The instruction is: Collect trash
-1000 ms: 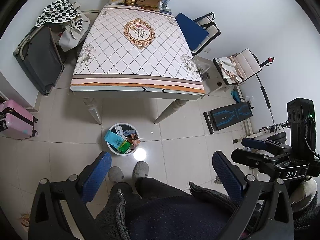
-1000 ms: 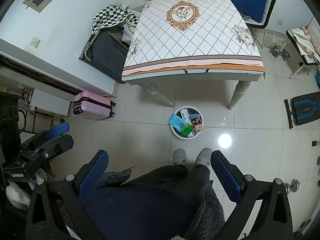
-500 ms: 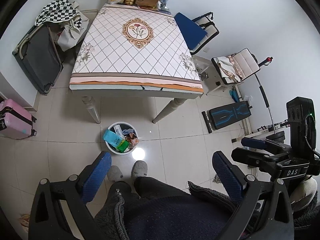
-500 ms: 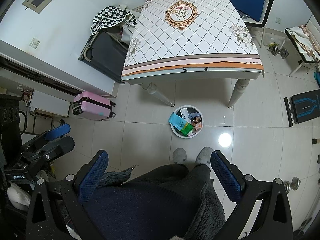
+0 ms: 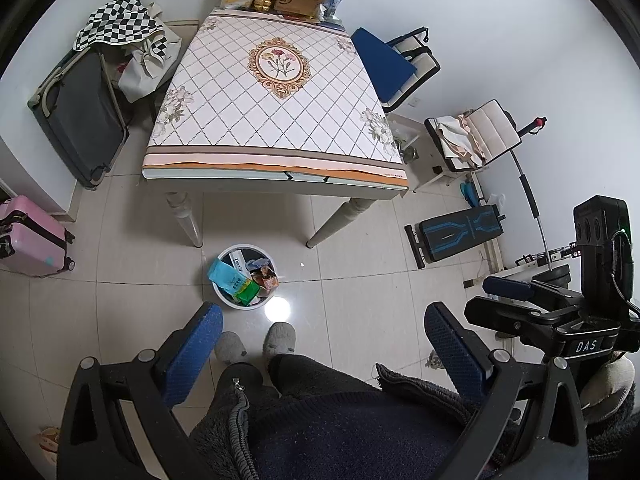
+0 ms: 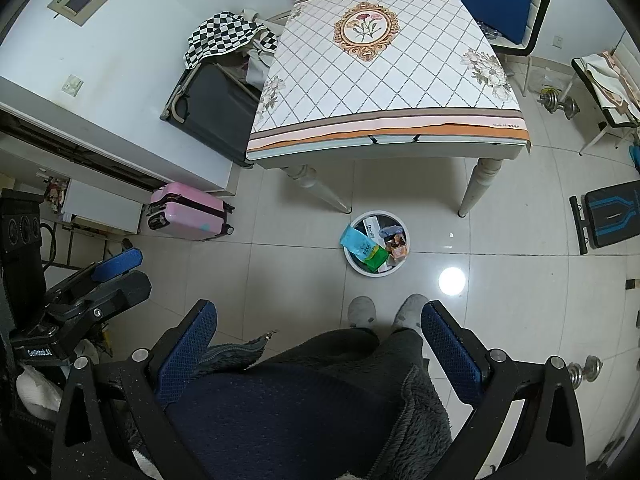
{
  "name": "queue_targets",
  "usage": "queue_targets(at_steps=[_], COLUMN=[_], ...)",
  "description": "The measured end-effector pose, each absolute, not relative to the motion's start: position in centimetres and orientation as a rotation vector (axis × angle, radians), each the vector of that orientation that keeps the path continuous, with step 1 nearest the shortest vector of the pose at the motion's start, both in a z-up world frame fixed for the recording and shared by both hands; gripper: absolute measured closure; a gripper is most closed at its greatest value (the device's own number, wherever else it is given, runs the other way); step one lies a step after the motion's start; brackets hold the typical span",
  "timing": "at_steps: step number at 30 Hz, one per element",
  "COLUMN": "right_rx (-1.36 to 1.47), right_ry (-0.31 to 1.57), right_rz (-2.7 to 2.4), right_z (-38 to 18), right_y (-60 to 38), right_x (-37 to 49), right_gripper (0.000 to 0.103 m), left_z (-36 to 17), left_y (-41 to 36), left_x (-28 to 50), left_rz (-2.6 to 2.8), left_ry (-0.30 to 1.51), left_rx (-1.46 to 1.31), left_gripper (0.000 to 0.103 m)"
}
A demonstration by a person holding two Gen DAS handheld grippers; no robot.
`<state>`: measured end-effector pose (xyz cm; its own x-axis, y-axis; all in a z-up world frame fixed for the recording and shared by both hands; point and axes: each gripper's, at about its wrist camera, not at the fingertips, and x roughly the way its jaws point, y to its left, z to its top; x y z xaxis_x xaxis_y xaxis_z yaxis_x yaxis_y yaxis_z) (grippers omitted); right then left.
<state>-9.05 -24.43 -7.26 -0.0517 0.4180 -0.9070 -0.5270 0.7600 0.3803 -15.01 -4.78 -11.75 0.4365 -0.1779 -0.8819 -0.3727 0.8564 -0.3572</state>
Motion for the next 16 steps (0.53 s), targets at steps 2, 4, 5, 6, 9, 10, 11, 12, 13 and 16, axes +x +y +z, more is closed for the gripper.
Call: queue_targets(at_steps=[2,4,5,6,9,10,11,12,13,16], right_rx=[-0.100,-0.101,-0.103,-0.104,-0.106,-0.106,-0.107,-0.108,-0.106,-0.104], right_ry=[1.428,1.427,1.427,1.426,1.426,1.426,1.427,1.427,1.427,1.427], right_rz=[0.773,0.776,0.777,0.778,0.781,0.782,0.783,0.783,0.784,0.783], right_z=[-7.16,-7.14,-7.08,-7.01,-6.97,-6.94,-6.94,-6.95,-6.94,-6.82], right_y=[-24.39,-24.34,-24.34,-24.37,-24.38,-24.38,-24.36,-24.33,-24.34,-24.42], right_x=[-9.13,-9.14,-9.18,-9.21,-9.25,-9.31,-9.32,-9.34,-9.36,-9.40], right_gripper=[0.000,0.000,0.000,0.000,0.000,0.000,0.000,0.000,0.000,0.000], left_z=[-11.72,-11.72,-11.67,-11.67,-11.61,-11.58,-11.57,-11.47,-11.38,-11.30], left_y=[-4.73,-4.69,-4.76,-4.75,-4.85,-4.86,-4.73,-4.67,-4.66,-4.61], left_x=[-15.05,-15.09,-15.10,-15.13,-15.10,-15.14,-15.09,-15.05,-15.06,-15.09], left_rz=[0.131,0.131,0.135,0.135,0.142,0.143,0.145,0.149,0.154,0.161], left_ry=[1.128,1.128,1.126,1.126,1.124,1.124,1.122,1.119,1.116,1.112], left_rx=[-0.559,-0.558,-0.561,-0.561,-0.565,-0.565,-0.567,-0.569,-0.571,-0.575], left_gripper=[0.000,0.000,0.000,0.000,0.000,0.000,0.000,0.000,0.000,0.000])
